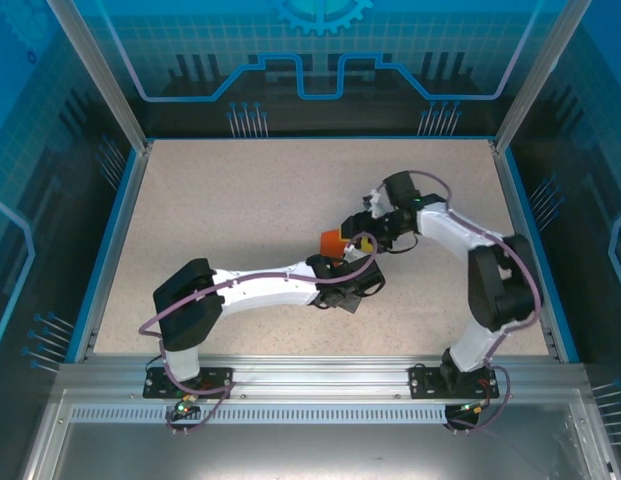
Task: Fold a paper plane with a square sheet of paper (fold left side to right side)
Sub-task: Fold the triangle a second time at the center of the table.
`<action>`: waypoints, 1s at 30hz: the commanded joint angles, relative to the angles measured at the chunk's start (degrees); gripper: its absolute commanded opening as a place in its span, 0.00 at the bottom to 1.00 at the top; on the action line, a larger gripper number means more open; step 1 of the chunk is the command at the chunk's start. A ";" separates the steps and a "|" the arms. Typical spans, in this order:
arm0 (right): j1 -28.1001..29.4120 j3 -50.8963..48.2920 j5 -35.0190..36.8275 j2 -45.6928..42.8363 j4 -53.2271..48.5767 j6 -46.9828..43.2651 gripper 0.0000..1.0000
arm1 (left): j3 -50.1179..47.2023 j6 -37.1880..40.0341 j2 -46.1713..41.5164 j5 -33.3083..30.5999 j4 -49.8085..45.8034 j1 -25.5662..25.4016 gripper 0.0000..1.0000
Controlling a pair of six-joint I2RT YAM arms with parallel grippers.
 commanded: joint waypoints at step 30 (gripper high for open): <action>8.00 -20.04 3.61 4.22 8.08 0.95 0.08 | -8.73 1.06 -8.05 15.52 4.58 9.24 0.00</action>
